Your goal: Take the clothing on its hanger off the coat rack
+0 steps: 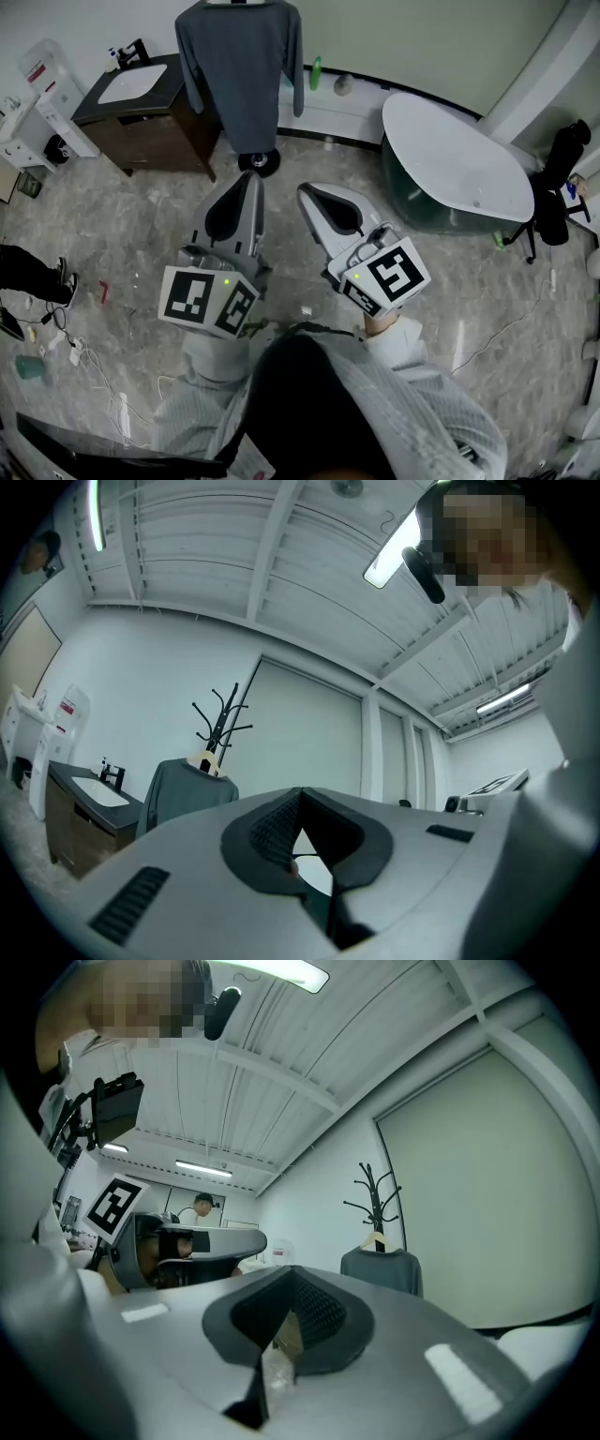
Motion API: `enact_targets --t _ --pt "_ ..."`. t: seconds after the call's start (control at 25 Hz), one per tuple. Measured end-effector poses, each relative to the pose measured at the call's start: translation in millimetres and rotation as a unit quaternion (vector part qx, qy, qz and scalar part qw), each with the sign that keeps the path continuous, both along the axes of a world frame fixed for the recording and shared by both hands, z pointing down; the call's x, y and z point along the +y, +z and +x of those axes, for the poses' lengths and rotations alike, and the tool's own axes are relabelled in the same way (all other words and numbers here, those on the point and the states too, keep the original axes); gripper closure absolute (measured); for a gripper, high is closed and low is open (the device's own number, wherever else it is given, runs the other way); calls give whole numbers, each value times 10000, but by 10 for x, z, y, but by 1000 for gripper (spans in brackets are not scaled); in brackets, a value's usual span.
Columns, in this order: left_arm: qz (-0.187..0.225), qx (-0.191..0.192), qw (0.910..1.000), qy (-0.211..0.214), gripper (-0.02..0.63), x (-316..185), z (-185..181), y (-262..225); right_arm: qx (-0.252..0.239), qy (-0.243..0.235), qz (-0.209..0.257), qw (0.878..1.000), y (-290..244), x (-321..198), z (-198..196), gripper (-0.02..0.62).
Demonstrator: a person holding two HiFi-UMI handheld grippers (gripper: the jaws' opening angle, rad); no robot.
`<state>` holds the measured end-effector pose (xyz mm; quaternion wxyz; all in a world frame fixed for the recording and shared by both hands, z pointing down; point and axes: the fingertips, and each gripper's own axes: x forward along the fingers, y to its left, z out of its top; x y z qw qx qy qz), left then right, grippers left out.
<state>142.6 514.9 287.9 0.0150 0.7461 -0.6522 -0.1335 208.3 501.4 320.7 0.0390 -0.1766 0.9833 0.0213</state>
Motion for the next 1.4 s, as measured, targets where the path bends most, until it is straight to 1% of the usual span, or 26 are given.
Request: enact_targets --t 0.12,0.24,0.36,0.48,0.68,0.8,0.92,1.08,1.2,1.4 --pt "2 -106 9999 -12 601 -144 127 -4 -71 81 27 9999 -16 -159 163 594" --pt "-33 -122 9999 -64 601 -275 159 37 -105 120 -132 9998 72 -339 246 592" --pt "-123 -121 9998 -129 601 -458 98 86 -134 106 -364 9992 186 -570 219 592" --pt "-199 -122 9996 -181 601 -733 -53 146 -162 72 -436 9989 243 -859 92 594" --pt "-240 -216 9992 -250 601 -1391 -467 270 -253 -18 -515 9984 362 -1532 -326 593" --pt "-189 -234 9992 -244 601 -1877 -836 263 -243 -32 -465 9986 348 -2007 -712 594" --pt "-256 -297 9990 -193 601 -2393 -1218 202 -187 -25 -328 9993 243 -2487 -1140 592" --pt "-209 -363 9991 -114 601 -3042 -1659 171 -242 47 -201 9995 152 -3111 -1589 592" --pt "-294 -367 9989 -77 601 -3419 -1896 245 -176 169 -237 9994 222 -3507 -1800 593" --pt "-433 -309 9986 -51 601 -3878 -2197 391 -36 266 -348 9990 339 -4026 -2045 593"
